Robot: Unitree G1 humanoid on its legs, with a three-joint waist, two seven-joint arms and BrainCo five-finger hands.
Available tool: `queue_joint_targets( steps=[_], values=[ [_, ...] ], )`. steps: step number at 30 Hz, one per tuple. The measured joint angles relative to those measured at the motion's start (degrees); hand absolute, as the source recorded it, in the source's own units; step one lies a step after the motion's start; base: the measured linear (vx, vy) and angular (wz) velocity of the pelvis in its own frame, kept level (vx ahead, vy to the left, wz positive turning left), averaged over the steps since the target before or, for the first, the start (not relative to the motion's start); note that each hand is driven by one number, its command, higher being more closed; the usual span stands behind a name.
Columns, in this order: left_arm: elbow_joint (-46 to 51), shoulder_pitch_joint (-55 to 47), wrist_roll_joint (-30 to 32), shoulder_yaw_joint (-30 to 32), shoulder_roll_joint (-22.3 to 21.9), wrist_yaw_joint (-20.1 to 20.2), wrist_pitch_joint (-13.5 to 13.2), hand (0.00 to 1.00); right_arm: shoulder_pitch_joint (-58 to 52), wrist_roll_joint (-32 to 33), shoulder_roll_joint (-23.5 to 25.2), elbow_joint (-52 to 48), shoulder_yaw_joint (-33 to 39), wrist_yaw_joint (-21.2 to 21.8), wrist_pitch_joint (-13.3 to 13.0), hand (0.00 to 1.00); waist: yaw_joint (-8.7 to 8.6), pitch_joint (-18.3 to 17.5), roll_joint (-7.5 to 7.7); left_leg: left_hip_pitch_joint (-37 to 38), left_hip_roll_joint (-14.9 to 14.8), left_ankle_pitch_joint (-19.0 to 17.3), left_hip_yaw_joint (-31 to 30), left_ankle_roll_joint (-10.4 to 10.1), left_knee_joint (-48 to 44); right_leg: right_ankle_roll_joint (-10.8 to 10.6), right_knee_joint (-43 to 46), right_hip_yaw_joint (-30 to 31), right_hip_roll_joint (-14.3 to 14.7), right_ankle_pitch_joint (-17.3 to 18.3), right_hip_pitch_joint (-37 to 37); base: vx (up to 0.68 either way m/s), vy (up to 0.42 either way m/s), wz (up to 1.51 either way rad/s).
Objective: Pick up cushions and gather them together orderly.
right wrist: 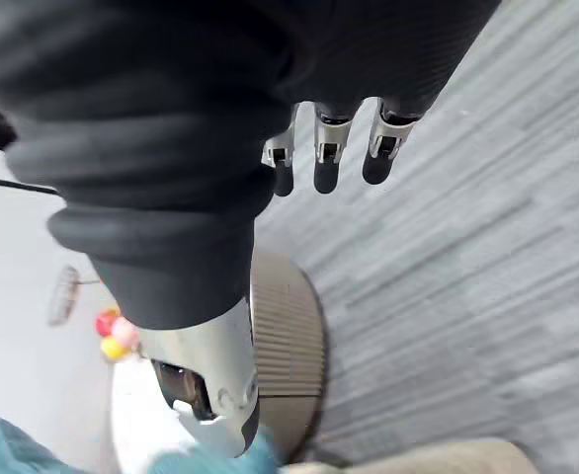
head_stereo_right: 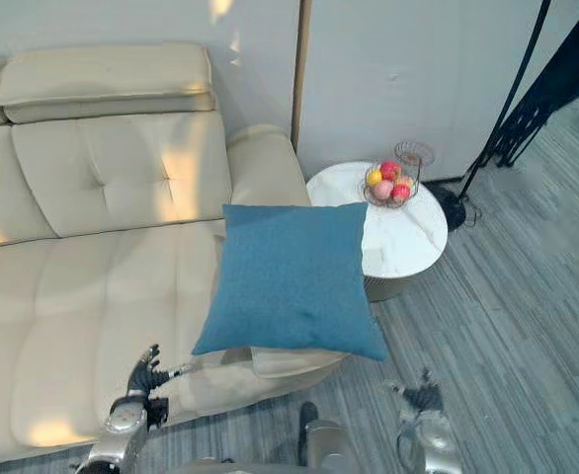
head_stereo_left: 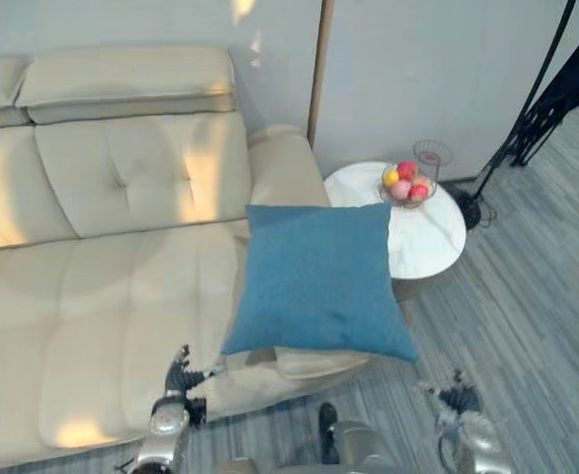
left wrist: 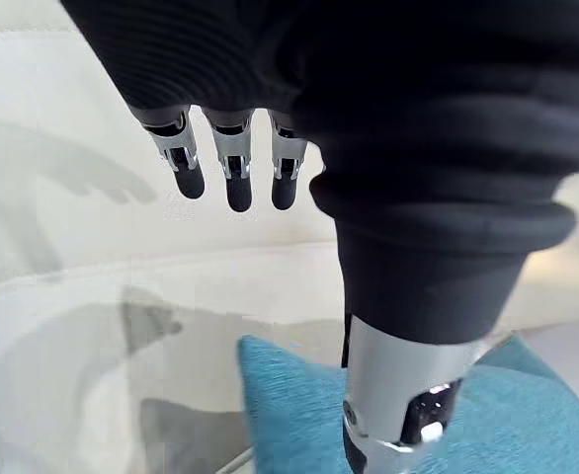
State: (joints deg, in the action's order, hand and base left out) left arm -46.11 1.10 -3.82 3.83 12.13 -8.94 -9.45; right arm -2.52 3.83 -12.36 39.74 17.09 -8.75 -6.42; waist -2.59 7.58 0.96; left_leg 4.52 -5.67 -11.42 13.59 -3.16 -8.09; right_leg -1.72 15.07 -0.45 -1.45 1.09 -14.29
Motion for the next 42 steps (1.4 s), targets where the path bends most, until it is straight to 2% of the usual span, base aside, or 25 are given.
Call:
queue_joint_targets(
  steps=[1, 2, 7, 10, 13, 18, 21, 22, 24, 29, 32, 34, 38, 40, 42],
  values=[
    [0.09, 0.52, 0.00, 0.66, 0.02, 0.00, -0.03, 0.00, 0.05, -0.16, -0.93, -2.85, 0.35, -0.05, -0.05, 0.00, -0.15, -0.16, -0.89, 0.45, -0.38, 0.24, 0.01, -0.37, 1.29, 0.06, -0.54, -0.03, 0.62, -0.04, 0.09, 0.21, -0.081, -0.19],
    [0.32, 1.14, 0.00, 1.04, 0.11, -0.04, -0.09, 0.00, 0.17, -0.63, -1.64, -4.79, 0.35, -0.04, -0.08, 0.00, -0.19, -0.22, -1.13, 1.01, -0.55, 0.54, 0.15, -0.84, 2.27, 0.12, -0.85, 0.00, 1.00, -0.07, 0.27, 0.15, -0.047, -0.08],
    [1.94, 2.88, -0.01, 1.06, 0.52, -0.07, -1.01, 0.00, 1.61, -2.53, -2.76, -11.59, -0.28, 0.11, -1.71, 0.00, -0.89, -0.44, -0.86, 1.95, -0.55, 0.81, 0.75, -1.20, 4.23, 0.37, -5.42, 0.40, 1.48, -1.55, 2.49, 0.06, 0.025, -0.05],
    [1.93, 3.76, -0.11, 0.03, 1.59, -0.21, -0.96, 0.00, 4.68, -3.43, -2.98, -11.88, -4.20, 0.20, -2.12, 0.00, -1.12, -0.56, -0.47, -1.04, 0.33, 1.04, 1.22, -0.87, 4.11, -0.12, -10.73, 1.41, 1.23, -5.45, 1.54, -0.03, 0.054, -0.15],
    [0.78, 8.73, -0.96, -3.82, 1.49, -1.23, -0.94, 0.00, 9.88, -3.72, -2.94, -10.90, -10.37, 0.45, -2.11, 0.00, -0.03, -0.18, -0.38, -6.17, 1.83, 2.11, 2.07, 0.04, 3.94, -0.23, -14.51, 2.31, 0.10, -9.27, -2.14, -0.08, 0.005, -0.12],
    [-4.87, 25.68, -3.14, -9.61, -1.08, -1.71, -0.94, 0.00, 27.09, -1.91, -1.39, -1.53, -17.49, 0.93, -1.90, 0.00, 0.08, 6.07, -0.24, -15.83, 2.78, 2.48, 1.46, 0.63, -0.78, -0.40, -17.11, 2.64, -2.01, -14.34, -8.17, -0.12, -0.003, 0.10],
    [-9.02, 33.44, -4.74, -10.64, -1.85, -3.40, -0.83, 0.00, 33.86, -0.40, -0.62, 3.27, -17.78, -0.40, -1.89, 0.00, -0.20, 9.17, 0.17, -19.09, 2.73, 2.46, 1.09, 0.65, -3.35, -0.62, -17.40, 2.92, -2.36, -15.70, -10.06, -0.12, -0.023, 0.10],
    [-10.44, 37.24, -6.30, -11.13, -2.52, -4.04, -0.74, 1.00, 36.84, 1.33, -0.43, 5.57, -17.54, -1.48, -1.71, 1.00, -0.27, 10.31, 0.20, -21.08, 2.68, 2.32, 0.77, 0.77, -5.12, -0.78, -17.35, 3.21, -2.61, -16.06, -11.07, -0.12, -0.021, 0.13],
    [-10.82, 40.30, -7.48, -11.72, -2.54, -4.91, -0.32, 1.00, 39.22, 2.85, -0.10, 6.76, -17.57, -2.30, -1.51, 1.00, -0.09, 10.98, 0.20, -23.26, 2.37, 1.85, 0.64, 1.10, -7.45, -0.93, -17.28, 3.49, -2.66, -16.49, -12.12, -0.15, -0.025, 0.10],
    [-10.57, 46.81, -12.20, -13.75, -2.36, -7.92, 0.19, 1.00, 42.68, 5.52, 0.69, 5.20, -18.03, -4.39, -0.65, 1.00, 0.47, 11.75, 0.07, -29.31, -0.36, -2.06, 0.34, 1.81, -16.40, -0.62, -16.89, 3.50, -1.35, -17.55, -13.89, -0.15, -0.032, -0.01],
    [-6.51, 47.28, -14.13, -14.12, -1.99, -9.45, 0.18, 1.00, 42.58, 7.72, 0.64, 0.50, -18.65, -5.35, -0.47, 1.00, 0.74, 11.75, 0.07, -30.77, -1.25, -2.66, 0.89, 1.56, -18.65, -0.83, -16.32, 3.59, -0.90, -17.35, -14.79, -0.09, -0.034, -0.05],
    [-0.74, 46.87, -14.12, -15.50, -0.77, -10.48, 0.18, 1.00, 40.50, 8.40, 0.20, -6.30, -20.25, -6.04, -0.50, 1.00, 1.09, 11.74, 0.07, -31.23, -1.74, -2.74, 0.92, 1.31, -19.48, -0.52, -16.42, 3.61, -0.54, -17.59, -14.96, -0.05, -0.038, -0.08],
    [12.28, 41.50, -14.00, -17.28, 1.16, -11.30, 0.05, 1.00, 33.80, 9.06, -0.12, -16.96, -20.61, -6.11, -0.84, 1.00, 1.73, 11.68, 0.06, -29.79, -2.01, -2.66, 1.10, 1.26, -18.80, -0.09, -16.73, 3.57, -0.17, -17.91, -13.83, 0.01, -0.023, -0.06],
    [17.47, 36.42, -13.80, -17.46, 1.12, -11.29, 0.04, 1.00, 29.07, 8.98, -0.20, -20.85, -21.38, -6.11, -0.85, 1.00, 1.39, 11.57, 0.03, -27.01, -1.78, -2.62, 1.06, 1.20, -17.37, -0.10, -17.50, 3.50, -0.17, -17.89, -11.32, 0.10, 0.001, -0.02],
    [22.23, 29.25, -13.22, -17.55, 1.10, -11.23, -0.01, 1.00, 23.71, 7.65, -0.39, -25.08, -23.26, -6.00, -0.91, 1.00, 0.28, 11.45, -0.07, -22.82, -1.13, -2.38, 0.70, 0.90, -14.62, -0.52, -18.53, 3.43, -0.38, -17.46, -7.51, 0.10, 0.025, 0.05]
  ],
)
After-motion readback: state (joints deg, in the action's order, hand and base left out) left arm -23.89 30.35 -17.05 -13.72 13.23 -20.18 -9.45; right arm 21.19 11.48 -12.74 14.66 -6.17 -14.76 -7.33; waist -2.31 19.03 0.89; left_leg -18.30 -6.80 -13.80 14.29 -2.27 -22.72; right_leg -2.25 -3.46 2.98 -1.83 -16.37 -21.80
